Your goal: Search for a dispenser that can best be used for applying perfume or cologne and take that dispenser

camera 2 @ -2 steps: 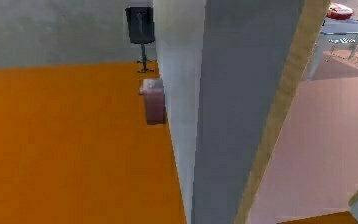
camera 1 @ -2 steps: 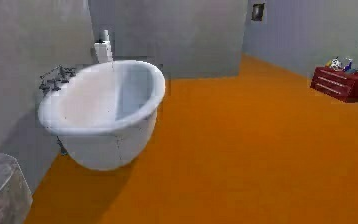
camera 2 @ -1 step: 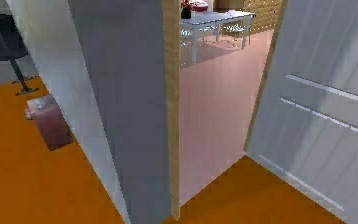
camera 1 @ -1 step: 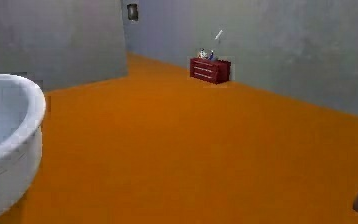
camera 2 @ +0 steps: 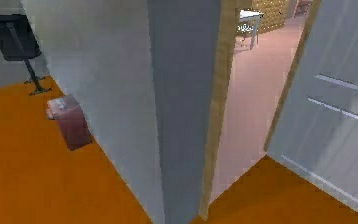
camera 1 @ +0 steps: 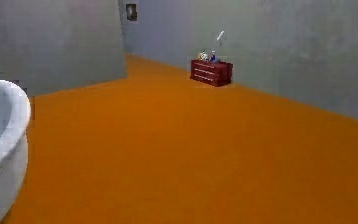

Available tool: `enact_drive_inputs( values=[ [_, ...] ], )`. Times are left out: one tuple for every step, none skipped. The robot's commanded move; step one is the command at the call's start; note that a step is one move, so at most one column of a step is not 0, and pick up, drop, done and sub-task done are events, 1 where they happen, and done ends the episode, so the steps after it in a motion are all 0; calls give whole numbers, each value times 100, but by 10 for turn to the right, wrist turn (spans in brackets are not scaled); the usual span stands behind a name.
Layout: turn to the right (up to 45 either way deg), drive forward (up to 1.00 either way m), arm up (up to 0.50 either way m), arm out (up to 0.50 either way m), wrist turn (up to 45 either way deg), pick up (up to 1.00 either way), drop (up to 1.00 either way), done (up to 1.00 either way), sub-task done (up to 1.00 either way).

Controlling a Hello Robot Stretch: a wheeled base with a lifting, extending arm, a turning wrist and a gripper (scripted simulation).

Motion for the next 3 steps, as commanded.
enact_drive_inputs(
  values=[
    [90,0,0,0,0,0,0,0,0],
    [0,100,0,0,0,0,0,0,0],
    [30,0,0,0,0,0,0,0,0]
  ],
)
